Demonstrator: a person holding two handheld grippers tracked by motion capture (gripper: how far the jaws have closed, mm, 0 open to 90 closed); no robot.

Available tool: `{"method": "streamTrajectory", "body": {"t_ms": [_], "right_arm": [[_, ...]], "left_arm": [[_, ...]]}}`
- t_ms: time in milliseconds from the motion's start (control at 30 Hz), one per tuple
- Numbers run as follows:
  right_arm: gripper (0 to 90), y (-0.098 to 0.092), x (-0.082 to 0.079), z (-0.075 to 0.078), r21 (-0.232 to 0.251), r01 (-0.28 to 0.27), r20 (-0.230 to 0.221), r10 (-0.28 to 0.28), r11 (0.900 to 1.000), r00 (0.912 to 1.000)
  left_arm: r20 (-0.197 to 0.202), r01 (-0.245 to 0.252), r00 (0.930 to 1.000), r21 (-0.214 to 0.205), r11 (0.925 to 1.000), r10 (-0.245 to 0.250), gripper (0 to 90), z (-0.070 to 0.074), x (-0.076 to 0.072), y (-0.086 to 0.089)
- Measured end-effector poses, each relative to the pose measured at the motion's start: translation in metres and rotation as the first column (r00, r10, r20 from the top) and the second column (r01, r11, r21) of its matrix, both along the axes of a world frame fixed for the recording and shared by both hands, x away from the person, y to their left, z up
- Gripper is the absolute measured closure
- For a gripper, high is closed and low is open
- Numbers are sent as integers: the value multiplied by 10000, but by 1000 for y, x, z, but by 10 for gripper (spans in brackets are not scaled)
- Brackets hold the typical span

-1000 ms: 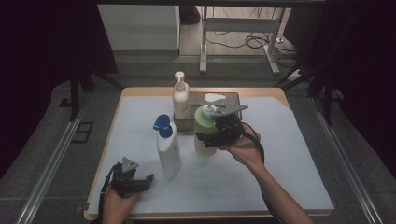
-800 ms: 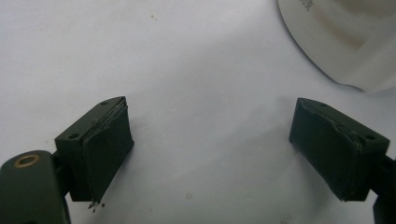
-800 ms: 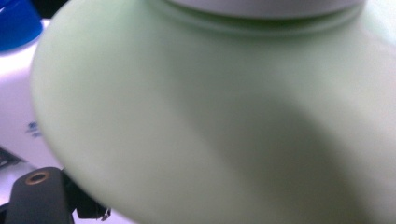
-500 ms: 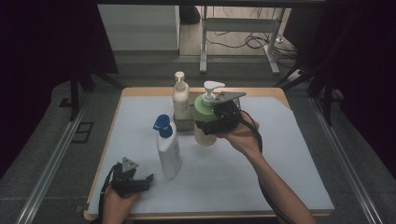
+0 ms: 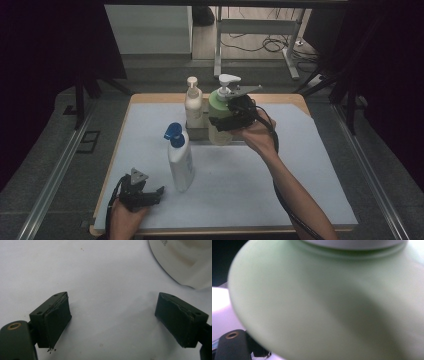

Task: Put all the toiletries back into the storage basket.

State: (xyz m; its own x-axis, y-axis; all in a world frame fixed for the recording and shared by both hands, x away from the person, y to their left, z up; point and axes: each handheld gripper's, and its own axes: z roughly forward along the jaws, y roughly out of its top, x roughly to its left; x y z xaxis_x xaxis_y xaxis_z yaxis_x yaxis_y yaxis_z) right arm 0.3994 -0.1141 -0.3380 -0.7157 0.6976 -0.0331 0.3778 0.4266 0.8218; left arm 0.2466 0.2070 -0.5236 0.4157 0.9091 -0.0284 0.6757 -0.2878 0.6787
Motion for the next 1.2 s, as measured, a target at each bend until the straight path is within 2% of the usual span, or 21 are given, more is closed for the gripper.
{"method": "streamTrajectory", "body": {"t_ms": [900,1200], "right_arm": [[121,8,49,6,54,1019,189,-1020,9948,9946],[121,8,64,-1,-49,1315,192,-1314,9913,9911]], "left_arm": [[-4,1,10000,-8,10000,-1,125,0,0,0],[-5,-4,10000,-14,10000,4,125,0,0,0]]}}
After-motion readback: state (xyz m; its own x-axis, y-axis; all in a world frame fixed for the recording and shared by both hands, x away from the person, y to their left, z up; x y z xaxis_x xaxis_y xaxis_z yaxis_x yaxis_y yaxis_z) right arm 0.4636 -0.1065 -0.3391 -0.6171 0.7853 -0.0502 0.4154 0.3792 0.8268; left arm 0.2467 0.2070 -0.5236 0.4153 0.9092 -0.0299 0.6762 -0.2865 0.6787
